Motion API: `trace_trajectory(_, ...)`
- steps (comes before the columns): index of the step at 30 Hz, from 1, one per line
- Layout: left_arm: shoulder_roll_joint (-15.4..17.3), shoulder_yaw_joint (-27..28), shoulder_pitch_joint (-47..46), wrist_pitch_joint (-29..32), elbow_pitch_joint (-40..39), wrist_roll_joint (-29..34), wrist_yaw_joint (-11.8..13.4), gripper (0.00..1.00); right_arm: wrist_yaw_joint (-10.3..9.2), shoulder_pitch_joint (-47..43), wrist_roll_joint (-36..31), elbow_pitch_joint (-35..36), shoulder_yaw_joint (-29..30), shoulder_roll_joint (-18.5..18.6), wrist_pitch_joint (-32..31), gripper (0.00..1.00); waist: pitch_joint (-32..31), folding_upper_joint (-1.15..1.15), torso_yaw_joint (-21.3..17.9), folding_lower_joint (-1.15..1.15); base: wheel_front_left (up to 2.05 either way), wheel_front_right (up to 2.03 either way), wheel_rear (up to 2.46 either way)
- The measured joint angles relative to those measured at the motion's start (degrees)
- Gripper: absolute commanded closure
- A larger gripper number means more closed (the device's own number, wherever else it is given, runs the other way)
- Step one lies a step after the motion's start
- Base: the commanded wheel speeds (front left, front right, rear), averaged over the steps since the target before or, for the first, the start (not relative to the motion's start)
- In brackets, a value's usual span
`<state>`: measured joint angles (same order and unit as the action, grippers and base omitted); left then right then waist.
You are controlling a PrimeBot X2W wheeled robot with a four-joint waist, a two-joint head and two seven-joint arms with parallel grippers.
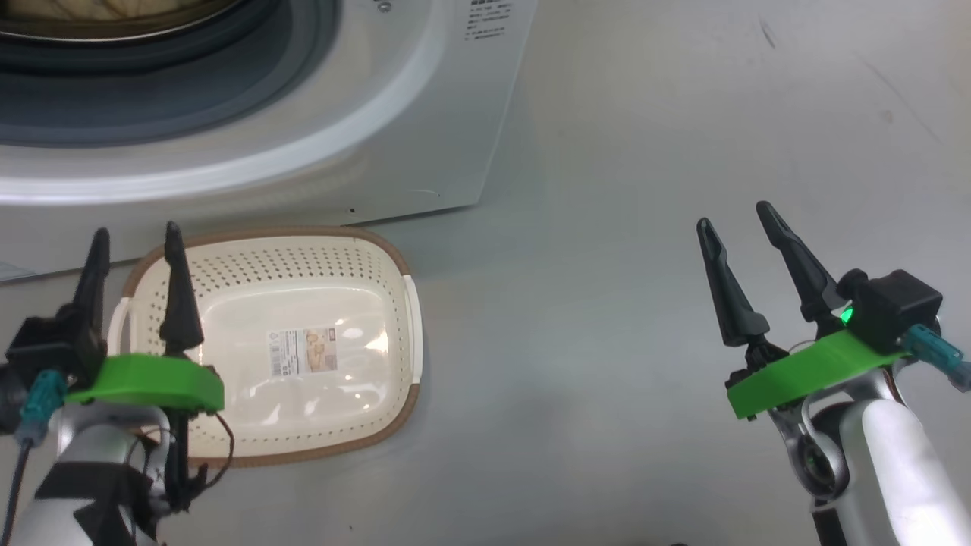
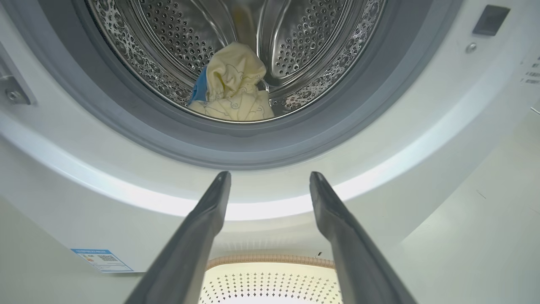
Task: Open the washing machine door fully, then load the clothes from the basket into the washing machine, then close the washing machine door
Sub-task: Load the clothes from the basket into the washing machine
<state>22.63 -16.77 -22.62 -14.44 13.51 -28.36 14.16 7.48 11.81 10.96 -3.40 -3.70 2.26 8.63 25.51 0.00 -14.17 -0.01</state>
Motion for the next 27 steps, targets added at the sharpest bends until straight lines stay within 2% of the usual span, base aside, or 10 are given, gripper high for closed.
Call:
trace_trajectory(11, -5.68, 0.3, 12.3, 0.0, -6.45, 4.75, 0.13, 0.0, 0.0, -6.06, -2.52, 2.94, 2.56, -0.01, -4.19, 0.0, -8.51, 0.0, 5.23, 0.0, 0.0, 0.0, 0.0)
trace_trajectory(20, -9.77, -2.68, 17.22, 0.0, -6.51, 7.97, -0.02, 0.0, 0.0, -11.5, -5.0, 5.77, 5.43, -0.02, -7.23, 0.0, -15.57, 0.0, 10.02, 0.0, 0.0, 0.0, 0.0)
trace_trajectory(27, -10.32, -2.91, 19.93, 0.0, -5.97, 9.75, -0.04, 0.0, 0.0, -14.77, -5.44, 7.4, 5.93, -0.04, -8.72, 0.0, -19.87, 0.0, 12.48, 0.0, 0.0, 0.0, 0.0)
